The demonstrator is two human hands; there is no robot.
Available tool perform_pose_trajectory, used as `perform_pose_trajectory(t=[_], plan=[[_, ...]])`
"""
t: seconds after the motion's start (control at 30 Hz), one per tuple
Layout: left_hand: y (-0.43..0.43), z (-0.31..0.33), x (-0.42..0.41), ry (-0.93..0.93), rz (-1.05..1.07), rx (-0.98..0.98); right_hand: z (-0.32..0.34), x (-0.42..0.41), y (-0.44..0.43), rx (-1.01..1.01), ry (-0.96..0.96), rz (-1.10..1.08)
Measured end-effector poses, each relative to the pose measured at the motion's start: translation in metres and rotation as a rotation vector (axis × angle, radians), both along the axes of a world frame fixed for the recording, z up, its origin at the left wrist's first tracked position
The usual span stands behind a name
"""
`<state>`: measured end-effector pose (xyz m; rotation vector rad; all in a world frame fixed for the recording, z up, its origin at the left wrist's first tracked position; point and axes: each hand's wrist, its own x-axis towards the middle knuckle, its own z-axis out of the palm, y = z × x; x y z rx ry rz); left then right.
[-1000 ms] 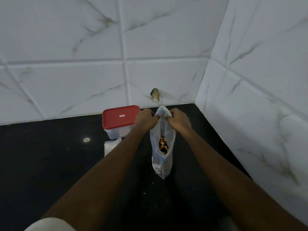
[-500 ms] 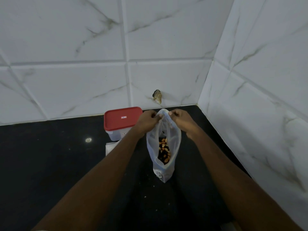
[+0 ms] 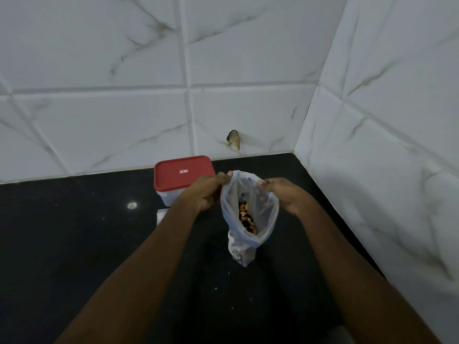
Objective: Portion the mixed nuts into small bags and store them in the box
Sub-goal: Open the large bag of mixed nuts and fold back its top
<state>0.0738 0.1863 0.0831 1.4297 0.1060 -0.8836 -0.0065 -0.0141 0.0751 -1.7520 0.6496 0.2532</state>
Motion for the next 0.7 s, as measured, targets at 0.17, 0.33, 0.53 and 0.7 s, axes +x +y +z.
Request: perform_pose_trajectory(t=[0.17,0.33,0.53,0.7], plan=[[0.011,0.0,-0.006,-0.337,-0.189,0.367,0.001,-0.008,-0.005,-0.162,-0.039,0.003],[0.005,0.003,-0.008,-0.206,-0.091,0.162,0.004,-0.011,-0.001,-0.098,-0.054,-0.041],[-0.009,-0.013,-0.015,0.23,0.248,-0.414,-0.016,-0.014,0.011,0.685,-0.248,-0.336],[-0.003,-0.022,-0.019,0.069,0.113,-0.265,-0.019,-0.028,0.009,0.576,-0.241,-0.251]])
